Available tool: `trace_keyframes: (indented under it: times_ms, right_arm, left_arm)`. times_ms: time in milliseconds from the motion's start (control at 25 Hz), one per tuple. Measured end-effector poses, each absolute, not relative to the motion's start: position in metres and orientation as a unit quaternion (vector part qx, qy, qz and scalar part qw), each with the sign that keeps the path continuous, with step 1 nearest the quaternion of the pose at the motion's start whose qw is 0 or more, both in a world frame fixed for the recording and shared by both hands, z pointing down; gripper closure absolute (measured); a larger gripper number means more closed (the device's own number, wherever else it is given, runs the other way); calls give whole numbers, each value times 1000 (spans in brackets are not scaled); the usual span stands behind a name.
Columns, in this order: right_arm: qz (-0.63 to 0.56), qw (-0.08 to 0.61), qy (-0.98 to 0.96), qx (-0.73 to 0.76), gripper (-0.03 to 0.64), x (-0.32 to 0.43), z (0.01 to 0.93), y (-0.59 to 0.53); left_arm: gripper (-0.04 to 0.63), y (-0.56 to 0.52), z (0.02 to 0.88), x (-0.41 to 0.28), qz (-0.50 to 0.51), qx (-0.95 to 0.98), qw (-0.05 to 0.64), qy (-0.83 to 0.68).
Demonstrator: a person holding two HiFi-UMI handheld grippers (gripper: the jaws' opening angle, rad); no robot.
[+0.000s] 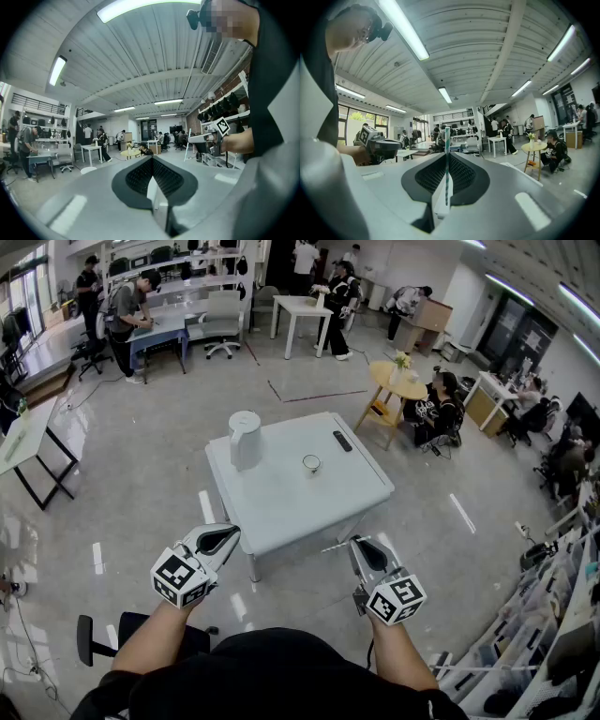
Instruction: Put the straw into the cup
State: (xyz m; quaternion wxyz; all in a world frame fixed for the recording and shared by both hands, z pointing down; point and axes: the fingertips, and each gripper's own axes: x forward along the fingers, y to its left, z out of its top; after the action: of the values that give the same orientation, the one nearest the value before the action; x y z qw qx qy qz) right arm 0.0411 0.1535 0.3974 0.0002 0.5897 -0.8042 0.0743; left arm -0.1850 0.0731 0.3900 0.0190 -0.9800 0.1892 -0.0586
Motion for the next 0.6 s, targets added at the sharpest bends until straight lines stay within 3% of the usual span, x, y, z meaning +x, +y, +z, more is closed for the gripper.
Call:
trace_keyframes:
  times_ms: [600]
  right_arm:
    - [78, -19, -797, 598, 572, 13, 393, 146]
  left_arm:
    - [594, 72, 388, -199, -64, -983, -9, 171]
